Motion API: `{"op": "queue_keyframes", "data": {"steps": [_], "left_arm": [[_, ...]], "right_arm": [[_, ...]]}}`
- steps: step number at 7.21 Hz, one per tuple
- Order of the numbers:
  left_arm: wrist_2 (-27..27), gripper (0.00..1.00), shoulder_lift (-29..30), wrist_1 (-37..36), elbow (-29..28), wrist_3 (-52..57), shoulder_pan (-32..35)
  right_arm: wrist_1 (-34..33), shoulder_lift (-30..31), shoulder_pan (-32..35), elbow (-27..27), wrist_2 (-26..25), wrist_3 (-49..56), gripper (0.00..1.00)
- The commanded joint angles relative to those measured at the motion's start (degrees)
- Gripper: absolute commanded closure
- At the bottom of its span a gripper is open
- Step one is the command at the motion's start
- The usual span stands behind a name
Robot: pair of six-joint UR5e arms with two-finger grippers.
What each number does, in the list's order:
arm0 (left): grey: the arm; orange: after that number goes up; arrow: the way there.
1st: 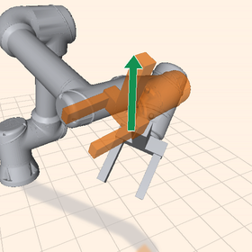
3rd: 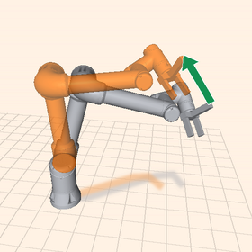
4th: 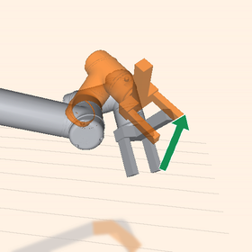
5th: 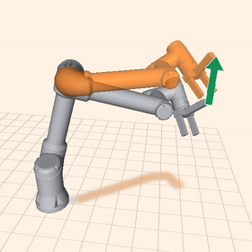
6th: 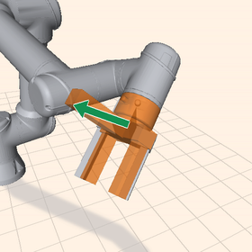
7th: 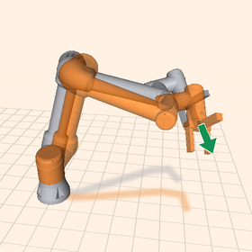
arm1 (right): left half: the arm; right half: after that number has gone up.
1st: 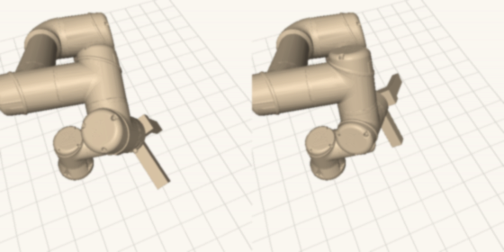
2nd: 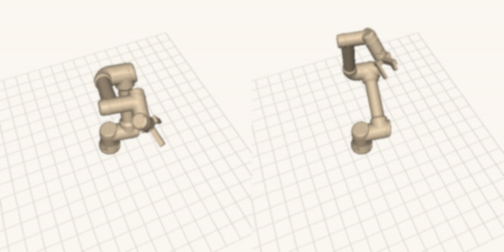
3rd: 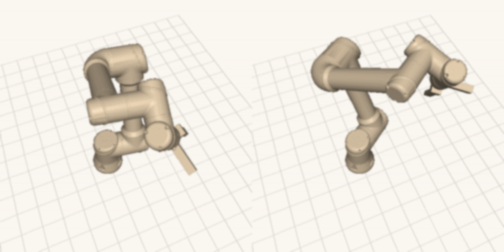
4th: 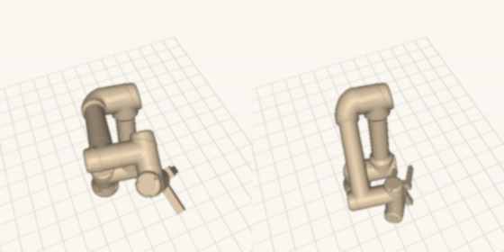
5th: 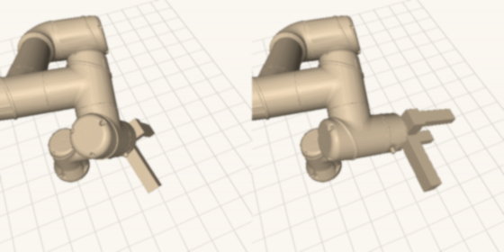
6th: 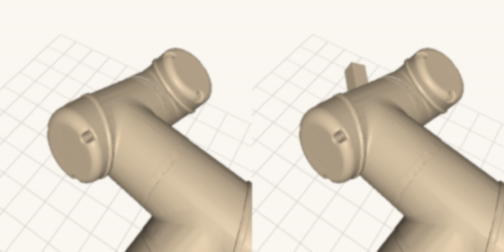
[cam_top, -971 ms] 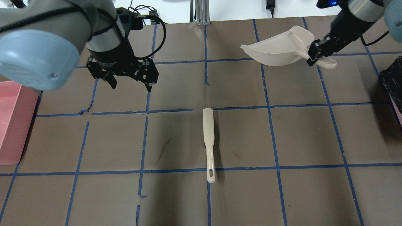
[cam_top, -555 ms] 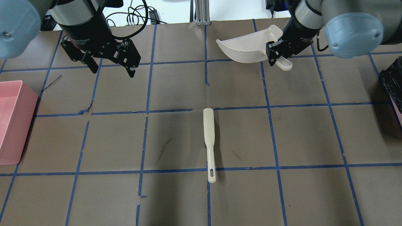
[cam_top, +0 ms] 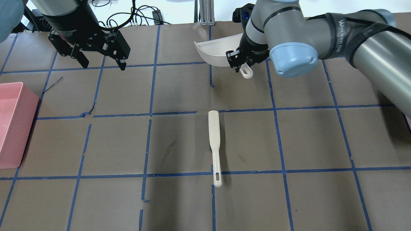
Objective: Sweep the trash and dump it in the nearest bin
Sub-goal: 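Lower the dustpan onto the table with the right gripper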
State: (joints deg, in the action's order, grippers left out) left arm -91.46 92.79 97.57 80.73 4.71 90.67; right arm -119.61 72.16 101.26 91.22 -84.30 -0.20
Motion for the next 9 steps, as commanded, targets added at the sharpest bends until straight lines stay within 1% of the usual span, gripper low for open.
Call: {"op": "queue_keyframes", "data": {"steps": [1, 2, 5, 9], "left_arm": [[0.05, 0.00, -0.15, -0.10, 0.65, -0.57, -0.06], [0.05, 0.00, -0.15, -0.10, 0.66, -0.49, 0.03], [0.05, 0.00, -0.15, -0.10, 0.83, -0.49, 0.03], [-0.12, 0.00, -0.41, -0.10, 0.66, 0.04, 0.12]], "right_arm": [[-5.79, -4.46, 5.07, 0.01, -4.11, -6.19, 1.00], [-6.77, -5.87, 5.44, 0.01, -4.03, -7.52, 1.00], [-6.87, -7.20, 6.67, 0.54, -3.59, -12.44, 1.00], [-7.66, -8.08, 8.07, 1.33, -2.97, -13.42, 1.00]]}}
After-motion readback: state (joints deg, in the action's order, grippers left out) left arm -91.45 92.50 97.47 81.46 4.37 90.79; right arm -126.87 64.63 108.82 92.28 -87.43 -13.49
